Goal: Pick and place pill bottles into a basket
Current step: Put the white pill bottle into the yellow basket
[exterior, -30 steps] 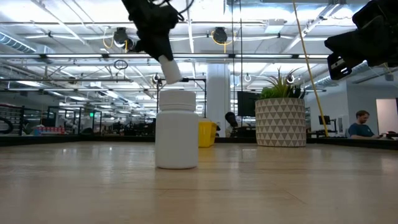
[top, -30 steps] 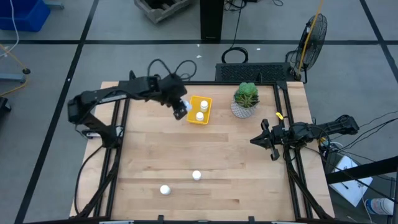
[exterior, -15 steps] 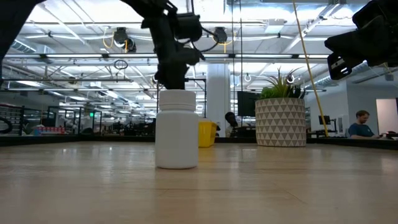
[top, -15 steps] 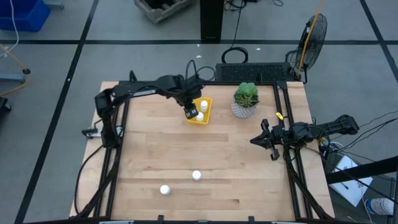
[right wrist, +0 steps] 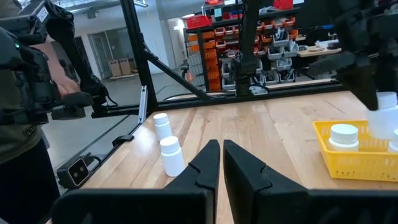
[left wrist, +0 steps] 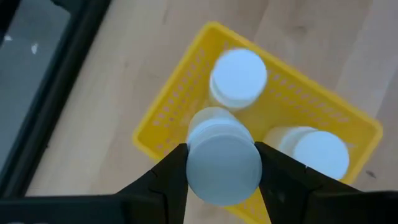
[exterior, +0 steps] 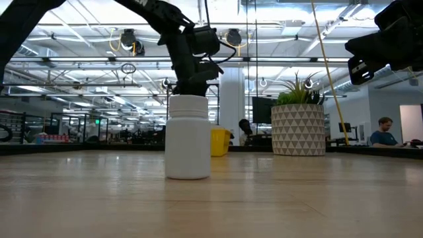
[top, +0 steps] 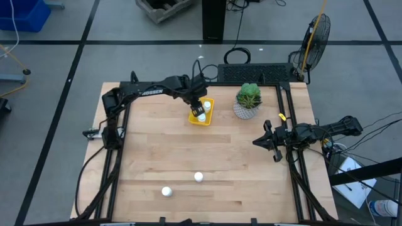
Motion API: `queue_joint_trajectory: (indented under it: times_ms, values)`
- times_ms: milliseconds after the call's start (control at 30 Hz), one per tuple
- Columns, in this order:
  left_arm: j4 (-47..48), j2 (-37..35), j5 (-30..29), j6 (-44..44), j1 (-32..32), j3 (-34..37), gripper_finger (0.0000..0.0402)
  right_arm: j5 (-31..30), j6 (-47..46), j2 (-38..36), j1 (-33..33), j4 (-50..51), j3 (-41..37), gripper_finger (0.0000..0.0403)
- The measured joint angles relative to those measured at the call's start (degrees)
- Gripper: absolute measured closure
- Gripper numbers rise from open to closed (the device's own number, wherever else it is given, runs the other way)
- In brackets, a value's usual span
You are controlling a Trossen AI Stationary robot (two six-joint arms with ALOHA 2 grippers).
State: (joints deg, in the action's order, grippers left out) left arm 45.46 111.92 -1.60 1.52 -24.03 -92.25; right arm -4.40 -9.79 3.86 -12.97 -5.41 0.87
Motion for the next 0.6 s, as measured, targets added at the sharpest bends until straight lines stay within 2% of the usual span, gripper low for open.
queue_joint_trajectory:
  times_ms: [167, 400, 600]
  values:
    - [-1.77, 0.42, 0.01, 0.64, -0.02, -0.06, 0.0237, 0.00, 0.00, 0.00, 0.00, 0.00, 0.00, 0.0387]
    - [-0.44, 2.16, 0.06, 0.66, -0.29, -0.04, 0.0198, 0.00, 0.01, 0.00, 0.01, 0.00, 0.01, 0.0387]
    - [-0.65, 3.28, -0.35, 1.26, -0.54, 0.00, 0.0230, -0.02, -0.01, 0.00, 0.00, -0.02, -0.01, 0.0387]
